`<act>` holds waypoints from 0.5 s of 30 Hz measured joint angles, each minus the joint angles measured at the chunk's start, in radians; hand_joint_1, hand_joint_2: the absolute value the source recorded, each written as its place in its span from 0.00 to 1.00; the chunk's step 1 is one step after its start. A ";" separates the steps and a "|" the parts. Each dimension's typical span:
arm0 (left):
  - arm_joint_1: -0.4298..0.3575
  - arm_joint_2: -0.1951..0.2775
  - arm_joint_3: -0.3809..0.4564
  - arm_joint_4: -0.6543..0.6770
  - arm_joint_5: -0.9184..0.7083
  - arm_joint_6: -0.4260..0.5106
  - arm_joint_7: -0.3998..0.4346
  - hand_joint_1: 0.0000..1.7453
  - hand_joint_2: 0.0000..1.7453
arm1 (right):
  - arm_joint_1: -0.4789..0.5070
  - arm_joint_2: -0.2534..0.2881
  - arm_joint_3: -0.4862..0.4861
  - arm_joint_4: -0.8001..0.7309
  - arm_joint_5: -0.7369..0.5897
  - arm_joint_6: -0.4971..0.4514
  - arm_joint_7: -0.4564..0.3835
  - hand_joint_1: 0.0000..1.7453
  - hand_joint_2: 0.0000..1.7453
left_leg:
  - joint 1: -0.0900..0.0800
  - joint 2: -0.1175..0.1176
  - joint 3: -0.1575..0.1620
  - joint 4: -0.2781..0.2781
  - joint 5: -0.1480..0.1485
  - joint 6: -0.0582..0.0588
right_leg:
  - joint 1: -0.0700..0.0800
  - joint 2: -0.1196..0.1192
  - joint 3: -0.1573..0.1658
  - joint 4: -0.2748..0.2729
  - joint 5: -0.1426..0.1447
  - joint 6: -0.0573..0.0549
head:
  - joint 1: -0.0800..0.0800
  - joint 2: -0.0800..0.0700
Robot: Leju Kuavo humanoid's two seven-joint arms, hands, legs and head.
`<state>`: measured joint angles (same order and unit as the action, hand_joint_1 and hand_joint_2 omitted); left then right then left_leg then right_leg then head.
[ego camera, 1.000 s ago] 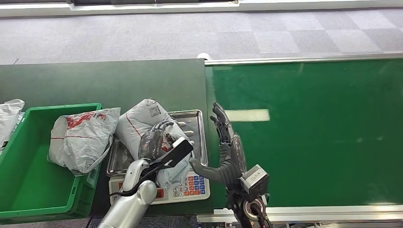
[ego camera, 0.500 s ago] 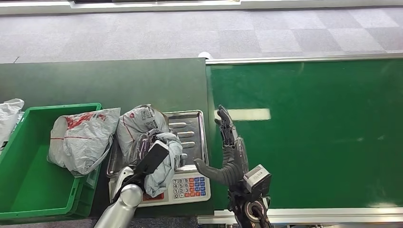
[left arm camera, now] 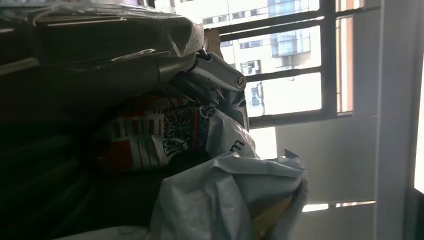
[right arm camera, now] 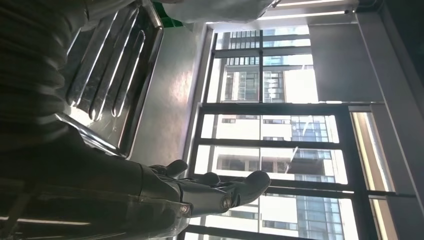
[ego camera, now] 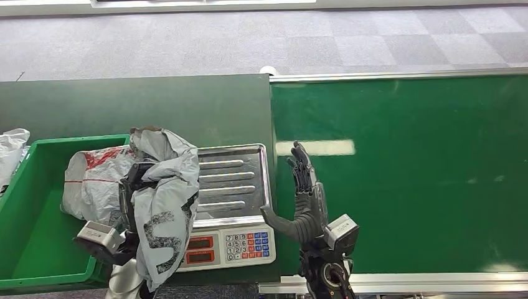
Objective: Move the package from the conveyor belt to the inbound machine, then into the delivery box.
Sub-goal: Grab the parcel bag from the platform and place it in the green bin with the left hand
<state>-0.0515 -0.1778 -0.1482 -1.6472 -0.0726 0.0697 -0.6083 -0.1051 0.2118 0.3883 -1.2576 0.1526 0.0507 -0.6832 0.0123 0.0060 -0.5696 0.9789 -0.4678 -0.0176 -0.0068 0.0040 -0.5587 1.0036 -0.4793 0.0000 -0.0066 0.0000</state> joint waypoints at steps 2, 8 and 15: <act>0.021 0.006 0.001 -0.067 0.012 0.033 -0.036 0.97 1.00 | 0.002 0.000 -0.002 0.006 -0.002 -0.001 0.000 0.00 1.00 | 0.000 0.000 0.000 0.000 0.000 0.000 | 0.000 0.000 0.000 0.000 0.000 0.000 | 0.000 0.000; 0.059 0.046 0.061 -0.273 0.033 0.334 -0.086 0.96 1.00 | 0.025 -0.004 -0.019 0.023 -0.027 -0.018 -0.011 0.00 1.00 | 0.000 0.000 0.000 0.000 0.000 0.000 | 0.000 0.000 0.000 0.000 0.000 0.000 | 0.000 0.000; 0.047 0.115 0.251 -0.300 0.037 0.534 -0.084 0.96 1.00 | 0.044 -0.004 -0.052 0.025 -0.021 -0.031 -0.009 0.00 1.00 | 0.000 0.000 0.000 0.000 0.000 0.000 | 0.000 0.000 0.000 0.000 -0.001 -0.001 | 0.000 0.000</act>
<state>-0.0044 -0.0629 0.1029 -1.9468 -0.0354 0.6040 -0.6920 -0.0613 0.2083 0.3367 -1.2329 0.1313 0.0193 -0.6921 0.0127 0.0063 -0.5693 0.9786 -0.4676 -0.0177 -0.0063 0.0038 -0.5588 1.0036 -0.4799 -0.0009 -0.0066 0.0000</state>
